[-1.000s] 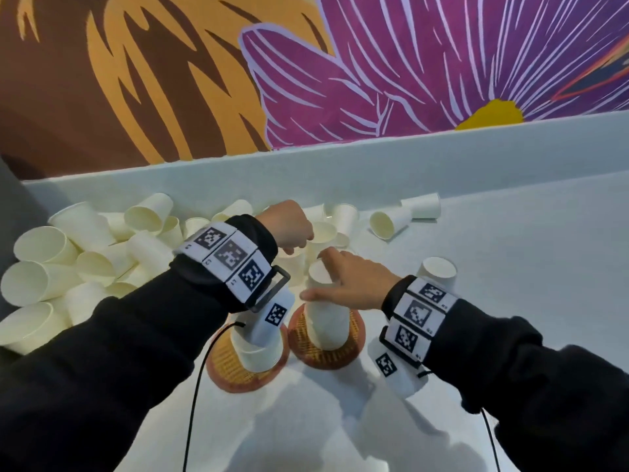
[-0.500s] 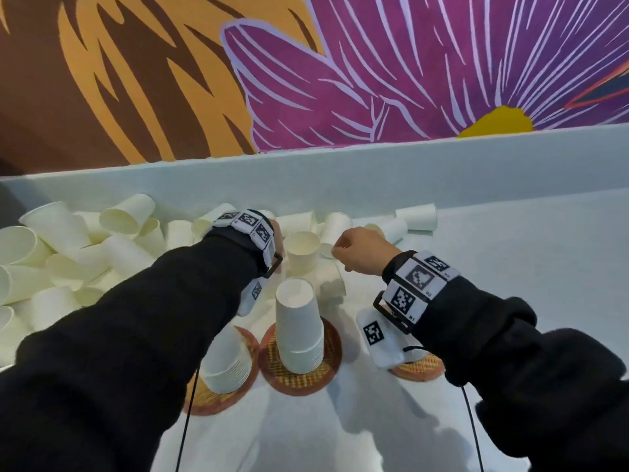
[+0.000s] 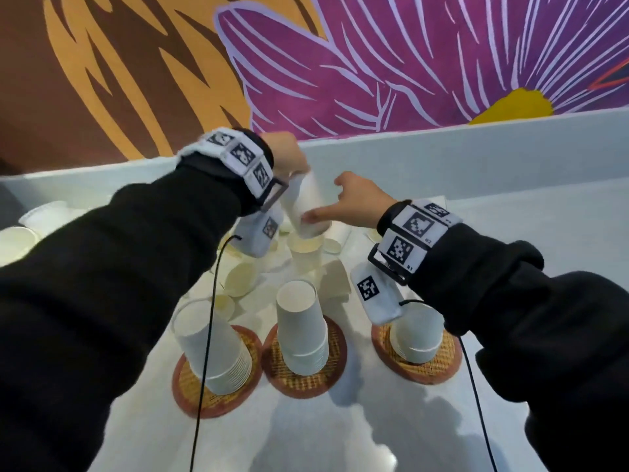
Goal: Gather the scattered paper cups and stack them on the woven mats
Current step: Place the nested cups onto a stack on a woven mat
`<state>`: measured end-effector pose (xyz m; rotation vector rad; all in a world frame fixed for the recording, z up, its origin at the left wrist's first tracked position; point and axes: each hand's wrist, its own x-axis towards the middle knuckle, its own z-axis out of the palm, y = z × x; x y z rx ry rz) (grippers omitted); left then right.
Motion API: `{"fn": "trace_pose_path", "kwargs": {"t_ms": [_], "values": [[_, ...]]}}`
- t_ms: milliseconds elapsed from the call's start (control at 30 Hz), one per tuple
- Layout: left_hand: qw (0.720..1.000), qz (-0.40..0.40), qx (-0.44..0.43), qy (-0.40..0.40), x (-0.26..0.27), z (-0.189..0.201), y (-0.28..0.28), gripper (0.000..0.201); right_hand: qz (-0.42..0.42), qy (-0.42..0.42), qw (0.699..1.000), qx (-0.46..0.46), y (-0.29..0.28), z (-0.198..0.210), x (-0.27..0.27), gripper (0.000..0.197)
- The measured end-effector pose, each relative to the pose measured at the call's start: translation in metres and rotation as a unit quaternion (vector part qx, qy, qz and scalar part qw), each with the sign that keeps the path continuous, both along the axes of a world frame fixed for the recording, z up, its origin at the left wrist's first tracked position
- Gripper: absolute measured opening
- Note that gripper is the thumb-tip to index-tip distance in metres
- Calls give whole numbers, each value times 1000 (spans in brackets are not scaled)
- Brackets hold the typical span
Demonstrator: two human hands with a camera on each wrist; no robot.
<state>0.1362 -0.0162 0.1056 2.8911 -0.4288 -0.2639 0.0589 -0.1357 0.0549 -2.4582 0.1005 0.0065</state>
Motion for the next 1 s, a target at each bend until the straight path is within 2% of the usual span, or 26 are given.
{"fn": "trace_pose_path", "kwargs": {"t_ms": [33, 100, 167, 200, 267, 333, 367, 433, 533, 600, 667, 767, 833, 900, 1000], "values": [[995, -4, -100, 27, 1, 9, -5, 24, -10, -7, 1000, 8, 0, 4, 4, 86], [972, -5, -223, 69, 0, 12, -12, 31, -27, -13, 999, 19, -3, 10, 10, 79], [945, 20, -312, 92, -2, -2, -17, 20, -30, 9, 1000, 1, -11, 12, 11, 76], [937, 30, -331, 108, -1, -12, -19, 14, -29, 25, 999, -15, -17, 11, 10, 76], [957, 13, -263, 120, -1, -34, -19, 12, -31, 52, 997, -52, -30, 8, 6, 74], [987, -57, -102, 113, 5, -56, -12, 11, -37, 78, 994, -67, -42, 4, 1, 70], [988, -96, -12, 119, 7, -67, -10, 15, -40, 89, 993, -64, -47, 2, -2, 68], [968, -149, 127, 156, 7, -80, -9, 21, -41, 100, 993, -58, -56, 0, -7, 67], [944, -158, 207, 203, 1, -91, -13, 31, -44, 96, 993, -53, -64, 0, -11, 67], [949, -145, 205, 189, 2, -92, -16, 34, -45, 88, 994, -50, -68, 0, -13, 66], [974, -105, 149, 136, 9, -86, -20, 32, -46, 78, 995, -50, -73, 0, -14, 66], [999, -11, -17, 41, 17, -56, -23, 30, -56, 53, 997, -32, -79, 0, -15, 71], [990, 37, -129, 36, 19, -33, -23, 35, -59, 29, 998, -20, -81, 0, -18, 74], [975, 53, -208, 62, 15, -18, -26, 36, -57, 2, 998, -1, -82, 1, -21, 75], [931, 54, -334, 136, -3, -11, -41, 16, -46, -53, 996, 51, -77, 5, -29, 72]]}}
